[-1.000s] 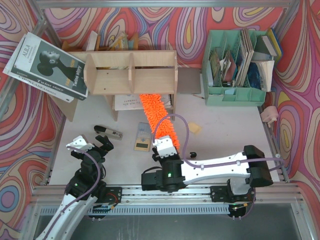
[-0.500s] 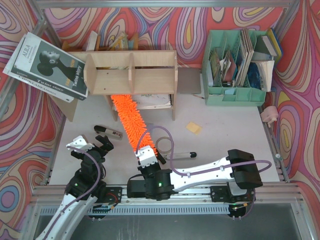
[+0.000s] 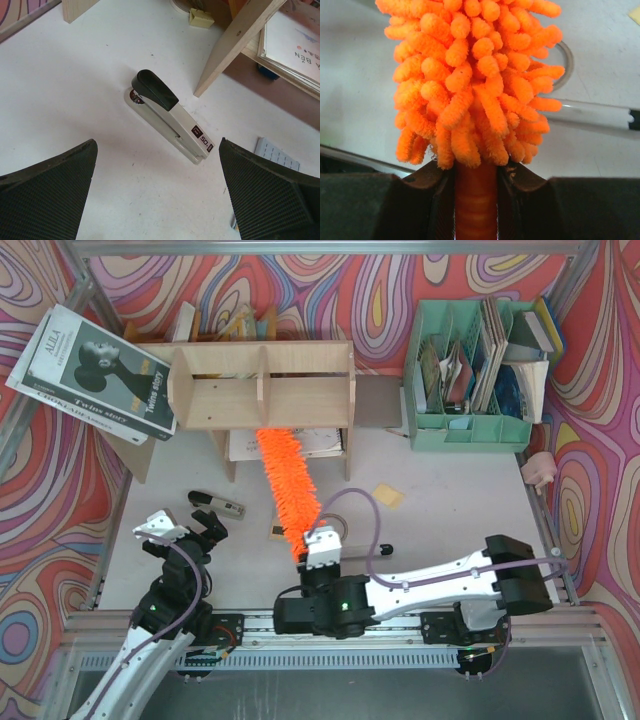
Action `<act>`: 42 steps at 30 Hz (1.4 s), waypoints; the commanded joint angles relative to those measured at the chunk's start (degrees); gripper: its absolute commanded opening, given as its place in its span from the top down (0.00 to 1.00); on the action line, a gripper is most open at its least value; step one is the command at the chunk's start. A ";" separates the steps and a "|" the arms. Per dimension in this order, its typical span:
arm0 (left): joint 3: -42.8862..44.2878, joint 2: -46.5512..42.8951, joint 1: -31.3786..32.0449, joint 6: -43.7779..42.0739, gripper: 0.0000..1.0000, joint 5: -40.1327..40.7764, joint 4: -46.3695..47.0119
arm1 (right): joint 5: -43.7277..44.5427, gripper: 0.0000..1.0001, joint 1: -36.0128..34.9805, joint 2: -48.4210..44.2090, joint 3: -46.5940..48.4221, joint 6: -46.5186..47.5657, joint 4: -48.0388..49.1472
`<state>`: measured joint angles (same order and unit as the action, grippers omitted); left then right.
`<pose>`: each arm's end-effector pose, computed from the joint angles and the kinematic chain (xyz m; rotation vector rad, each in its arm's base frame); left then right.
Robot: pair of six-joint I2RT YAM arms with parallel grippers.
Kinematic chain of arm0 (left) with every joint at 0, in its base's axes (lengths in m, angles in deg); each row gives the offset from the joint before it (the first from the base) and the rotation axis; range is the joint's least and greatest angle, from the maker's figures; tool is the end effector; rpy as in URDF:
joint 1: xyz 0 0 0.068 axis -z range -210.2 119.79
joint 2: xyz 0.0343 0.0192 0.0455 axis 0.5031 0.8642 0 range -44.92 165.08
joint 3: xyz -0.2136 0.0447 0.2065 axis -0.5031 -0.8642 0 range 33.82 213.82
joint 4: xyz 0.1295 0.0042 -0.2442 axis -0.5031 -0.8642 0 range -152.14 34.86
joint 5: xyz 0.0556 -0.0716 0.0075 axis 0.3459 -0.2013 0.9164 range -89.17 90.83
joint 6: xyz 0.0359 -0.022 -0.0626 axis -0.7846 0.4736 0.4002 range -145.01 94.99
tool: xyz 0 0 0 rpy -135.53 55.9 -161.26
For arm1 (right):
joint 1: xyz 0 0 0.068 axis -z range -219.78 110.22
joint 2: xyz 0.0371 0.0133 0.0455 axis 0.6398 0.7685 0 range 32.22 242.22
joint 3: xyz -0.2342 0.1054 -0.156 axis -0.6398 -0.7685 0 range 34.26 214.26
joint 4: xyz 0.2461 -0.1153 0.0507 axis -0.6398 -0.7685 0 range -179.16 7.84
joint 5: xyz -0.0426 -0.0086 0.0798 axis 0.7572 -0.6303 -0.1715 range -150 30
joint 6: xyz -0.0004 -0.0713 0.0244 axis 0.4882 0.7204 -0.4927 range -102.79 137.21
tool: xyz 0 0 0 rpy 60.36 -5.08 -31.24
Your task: Dust the bookshelf with a duster
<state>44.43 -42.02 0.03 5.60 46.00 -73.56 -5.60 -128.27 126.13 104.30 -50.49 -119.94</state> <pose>0.1050 -0.0091 0.2007 -0.5603 1.6082 -0.0982 0.0609 0.3541 0.2570 -0.1111 2.1200 0.2971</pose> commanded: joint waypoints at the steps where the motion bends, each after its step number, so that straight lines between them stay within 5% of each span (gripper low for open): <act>1: -0.86 0.09 0.08 -0.46 0.02 -0.34 1.31 | 10.48 1.00 -0.67 -5.06 -0.80 -24.29 -15.48; 5: -0.94 0.14 0.05 -0.55 0.02 -0.43 1.35 | 12.05 1.00 -1.89 -3.97 1.22 -19.50 -13.36; 13: -0.86 0.36 0.09 -0.42 0.02 -0.49 1.47 | 2.86 1.00 -2.73 -0.35 -0.88 21.63 25.11; 15: -0.92 0.27 0.08 -0.38 0.02 -0.44 1.37 | 0.83 1.00 -2.68 0.81 -0.46 25.65 28.61; 19: -0.92 0.18 0.11 -0.38 0.02 -0.38 1.30 | 5.77 1.00 -2.70 1.91 3.24 15.54 15.00; 25: -0.94 0.36 0.07 -0.38 0.02 -0.52 1.43 | 13.07 1.00 -2.74 -1.70 1.56 -22.58 -14.19; 28: -0.88 0.53 0.10 -0.46 0.02 -0.58 1.65 | 13.17 1.00 -2.81 -1.21 2.03 -26.24 -16.99; 32: -0.88 0.62 0.10 -0.46 0.02 -0.52 1.63 | 12.28 1.00 -3.20 1.22 4.12 -11.06 -6.23; 38: -0.87 0.52 0.07 -0.46 0.02 -0.59 1.56 | 2.95 1.00 -3.36 -2.18 -5.18 24.78 34.39; 42: -0.87 0.73 0.08 -0.46 0.02 -0.67 1.64 | 2.75 1.00 -3.31 0.15 -1.73 26.00 30.63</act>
<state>44.43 -41.52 0.03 5.60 45.80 -73.32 -5.21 -131.04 126.42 99.47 -35.28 -99.35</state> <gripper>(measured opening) 0.983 0.331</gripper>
